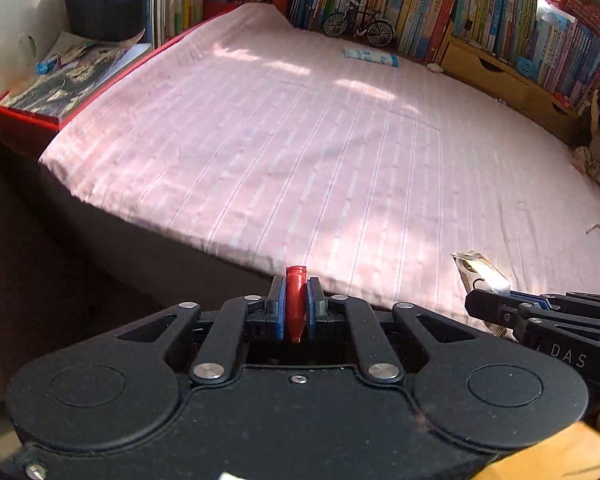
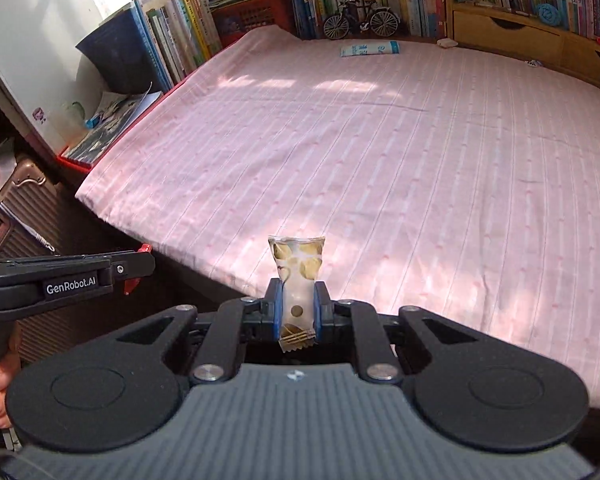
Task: Collect trash
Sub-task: 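Carry the crayon and clear wrapper off the bed down over the black bin, then open both tools to drop the crayon and wrapper into the bin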
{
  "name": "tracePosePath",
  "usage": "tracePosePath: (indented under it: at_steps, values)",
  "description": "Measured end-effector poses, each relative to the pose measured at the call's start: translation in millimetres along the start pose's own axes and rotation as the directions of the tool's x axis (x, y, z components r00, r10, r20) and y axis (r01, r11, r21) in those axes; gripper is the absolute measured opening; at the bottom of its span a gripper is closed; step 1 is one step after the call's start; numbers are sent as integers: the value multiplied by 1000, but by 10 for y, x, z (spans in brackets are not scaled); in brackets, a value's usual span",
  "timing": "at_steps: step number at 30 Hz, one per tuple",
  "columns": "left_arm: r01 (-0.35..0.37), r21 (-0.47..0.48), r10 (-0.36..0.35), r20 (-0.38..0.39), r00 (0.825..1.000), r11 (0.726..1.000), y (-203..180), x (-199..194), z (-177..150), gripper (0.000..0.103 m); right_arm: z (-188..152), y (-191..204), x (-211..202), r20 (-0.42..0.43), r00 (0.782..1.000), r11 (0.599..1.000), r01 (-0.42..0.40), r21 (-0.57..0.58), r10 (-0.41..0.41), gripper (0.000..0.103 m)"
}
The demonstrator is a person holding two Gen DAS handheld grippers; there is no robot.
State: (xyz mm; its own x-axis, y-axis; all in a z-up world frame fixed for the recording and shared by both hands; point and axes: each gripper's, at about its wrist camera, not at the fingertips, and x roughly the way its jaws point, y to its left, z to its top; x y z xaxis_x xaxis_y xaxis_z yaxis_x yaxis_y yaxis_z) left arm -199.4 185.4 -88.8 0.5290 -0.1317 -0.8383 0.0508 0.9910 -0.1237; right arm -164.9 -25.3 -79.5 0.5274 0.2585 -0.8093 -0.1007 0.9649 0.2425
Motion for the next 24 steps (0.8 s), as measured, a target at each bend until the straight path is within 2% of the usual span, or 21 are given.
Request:
tracePosePath:
  at_steps: [9,14,24]
  values:
    - [-4,-36,-1,-142,990,999,150,354,-547,10,-562,144,284,-100,994,999,-50,-4,49,20]
    - [-5,-51,-6,-212,977,999,179,598,-642,10,-704,131,508,-164,986,999,-30,9,31,20]
    - [8,-49,-21,-265,964,999,166,826,-679,10,-758,99,805,-229,973,1000,-12,11,14,21]
